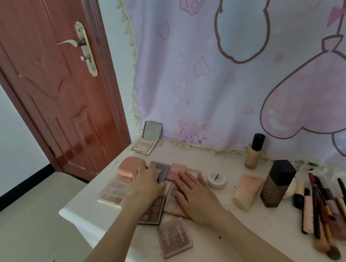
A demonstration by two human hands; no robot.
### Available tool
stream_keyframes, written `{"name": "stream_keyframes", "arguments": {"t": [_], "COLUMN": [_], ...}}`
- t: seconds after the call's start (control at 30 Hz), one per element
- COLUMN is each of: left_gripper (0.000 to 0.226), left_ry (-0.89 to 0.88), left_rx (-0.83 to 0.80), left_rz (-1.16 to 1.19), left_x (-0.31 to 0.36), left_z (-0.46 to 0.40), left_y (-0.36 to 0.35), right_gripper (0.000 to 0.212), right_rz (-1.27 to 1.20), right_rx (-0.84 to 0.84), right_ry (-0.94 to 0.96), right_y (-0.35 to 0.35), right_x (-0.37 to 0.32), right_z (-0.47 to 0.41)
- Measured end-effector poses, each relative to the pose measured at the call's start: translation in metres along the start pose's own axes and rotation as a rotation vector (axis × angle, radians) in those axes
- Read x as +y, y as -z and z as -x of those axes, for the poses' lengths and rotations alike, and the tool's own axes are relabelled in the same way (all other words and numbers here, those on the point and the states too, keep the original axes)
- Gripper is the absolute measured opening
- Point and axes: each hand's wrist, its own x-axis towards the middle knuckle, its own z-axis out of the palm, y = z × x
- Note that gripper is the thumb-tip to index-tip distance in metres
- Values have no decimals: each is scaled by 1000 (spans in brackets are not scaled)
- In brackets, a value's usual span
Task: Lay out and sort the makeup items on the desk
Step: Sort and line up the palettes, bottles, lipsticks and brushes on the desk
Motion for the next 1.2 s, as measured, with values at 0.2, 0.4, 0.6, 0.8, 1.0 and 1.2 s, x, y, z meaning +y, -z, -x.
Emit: {"name": "stream_keyframes", "arguments": {"t": [0.2, 0.4, 0.6, 0.8, 1.0, 1.2], "left_gripper": [41, 44, 50, 64, 76, 52], "left_ry": [-8, 44, 101, -8, -129, -145], "left_rx": [-4, 44, 23, -172, -202, -132], "left_rz": [-6, 294, 1204, 1677, 1695, 1529], "left_x": [4, 9, 27, 43, 50, 47], "left_z": [6, 10, 27, 45, 59, 62], "left_y": [3, 22, 63, 78, 73, 79], "right_gripper": [83, 62, 33, 38, 19, 22], "right_rz": [-5, -35, -551, -1397, -1369, -1436], "right_rx": [7, 40, 269, 250, 315, 456], "right_ry": [5, -5, -96, -126, -98, -109], "right_y": [-2, -4, 16, 59, 68, 84], "right_x": [2, 3, -2, -6, -4, -3], "right_z": [1, 3, 11, 24, 32, 38]}}
